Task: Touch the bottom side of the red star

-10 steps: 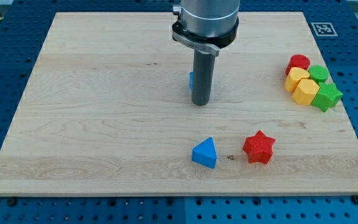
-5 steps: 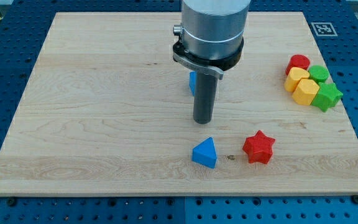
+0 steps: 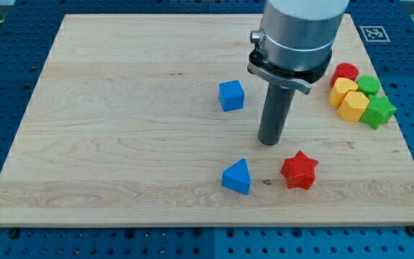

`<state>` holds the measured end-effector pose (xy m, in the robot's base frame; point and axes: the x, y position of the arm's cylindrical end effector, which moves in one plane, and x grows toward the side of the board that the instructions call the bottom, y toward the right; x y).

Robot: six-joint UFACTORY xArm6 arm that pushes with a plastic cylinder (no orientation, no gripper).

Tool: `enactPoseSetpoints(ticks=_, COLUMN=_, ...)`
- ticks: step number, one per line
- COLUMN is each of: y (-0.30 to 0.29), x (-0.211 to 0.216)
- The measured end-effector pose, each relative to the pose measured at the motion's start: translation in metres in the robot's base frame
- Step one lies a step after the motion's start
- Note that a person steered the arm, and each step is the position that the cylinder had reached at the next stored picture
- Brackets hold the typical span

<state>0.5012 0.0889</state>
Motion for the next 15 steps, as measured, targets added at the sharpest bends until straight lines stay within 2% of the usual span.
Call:
enactPoseSetpoints(ticks=3, y=0.000, x=0.007)
enactPoseSetpoints(ticks=4, y=0.022, x=-0.009)
enactPoseSetpoints(ticks=7, y=0.097, x=-0.008)
enactPoseSetpoints(ticks=8, y=0.098, x=0.008)
enactPoseSetpoints(ticks=10, y=0.082, x=0.094)
enactPoseSetpoints(ticks=11, y=0.061, x=0.118)
enactPoseSetpoints(ticks=12, y=0.033, x=0.113)
enactPoseSetpoints(ticks=13, y=0.042, x=0.092)
enactPoseSetpoints(ticks=15, y=0.041, x=0.090)
